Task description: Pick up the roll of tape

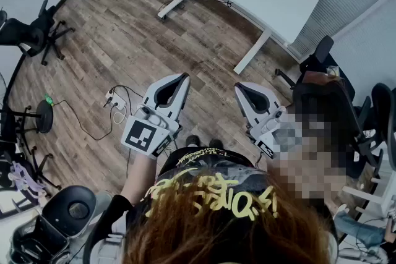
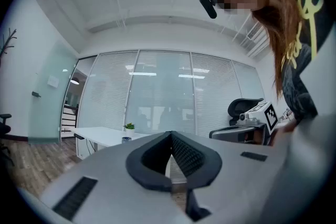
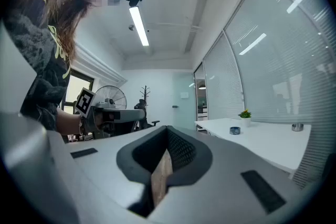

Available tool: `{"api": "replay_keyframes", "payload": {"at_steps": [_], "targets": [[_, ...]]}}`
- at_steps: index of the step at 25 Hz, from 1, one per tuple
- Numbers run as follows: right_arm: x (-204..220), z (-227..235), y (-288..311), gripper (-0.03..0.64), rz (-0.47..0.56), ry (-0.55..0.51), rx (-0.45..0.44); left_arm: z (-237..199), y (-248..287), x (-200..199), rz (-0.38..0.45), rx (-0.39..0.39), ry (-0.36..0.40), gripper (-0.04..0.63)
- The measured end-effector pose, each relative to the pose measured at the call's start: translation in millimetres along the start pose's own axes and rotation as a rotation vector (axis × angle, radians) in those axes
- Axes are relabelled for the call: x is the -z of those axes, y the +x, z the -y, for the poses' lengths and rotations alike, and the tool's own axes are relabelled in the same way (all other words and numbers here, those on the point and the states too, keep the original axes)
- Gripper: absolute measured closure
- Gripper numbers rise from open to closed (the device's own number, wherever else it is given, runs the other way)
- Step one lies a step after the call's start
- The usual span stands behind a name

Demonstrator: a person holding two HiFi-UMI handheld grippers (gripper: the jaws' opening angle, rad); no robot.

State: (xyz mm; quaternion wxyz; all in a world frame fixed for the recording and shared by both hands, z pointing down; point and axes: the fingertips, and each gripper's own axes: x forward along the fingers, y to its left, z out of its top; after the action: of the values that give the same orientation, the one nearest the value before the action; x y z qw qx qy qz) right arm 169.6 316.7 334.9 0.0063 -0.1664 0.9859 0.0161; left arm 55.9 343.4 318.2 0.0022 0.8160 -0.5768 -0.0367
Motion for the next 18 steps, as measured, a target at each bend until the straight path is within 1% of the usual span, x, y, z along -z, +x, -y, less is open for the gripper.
{"api": "replay_keyframes", "payload": {"at_steps": [4, 9, 11, 13, 15, 16, 17, 18], "targets": [[1.7, 0.7, -2.1, 0.614, -0.001, 0.001, 0.002, 4.5, 0.5, 4.5, -0.025, 0.011, -0.008, 0.603], [3.0, 0.9, -5.5, 0.614, -0.005, -0.004, 0.005, 8.3, 0.9, 4.9, -0.031, 0.012, -0.006, 0.602], [1.9, 1.2, -6.8, 0.614, 0.008, 0.014, 0.000, 8.5, 1.2, 3.5, -0.018, 0.014, -0.010, 0.603], [-1.4, 0.7, -8.8, 0.614, 0.038, 0.051, -0.009, 5.8, 0.0, 0.9, 0.011, -0.005, -0.026, 0.603], [-3.5, 2.2, -10.5, 0.614, 0.057, 0.074, 0.000, 0.1, -2.2, 0.9, 0.018, -0.049, -0.038, 0.601], [-3.8, 4.8, -11.1, 0.614, 0.060, 0.077, 0.017, -3.0, -3.1, 1.7, 0.015, -0.071, -0.038, 0.590], [-3.7, 9.1, -11.7, 0.604, 0.063, 0.080, 0.042, -5.7, -3.4, 2.7, 0.011, -0.086, -0.036, 0.565], [-3.9, 14.7, -12.6, 0.586, 0.068, 0.086, 0.071, -7.8, -3.5, 3.3, 0.007, -0.094, -0.037, 0.517]]}}
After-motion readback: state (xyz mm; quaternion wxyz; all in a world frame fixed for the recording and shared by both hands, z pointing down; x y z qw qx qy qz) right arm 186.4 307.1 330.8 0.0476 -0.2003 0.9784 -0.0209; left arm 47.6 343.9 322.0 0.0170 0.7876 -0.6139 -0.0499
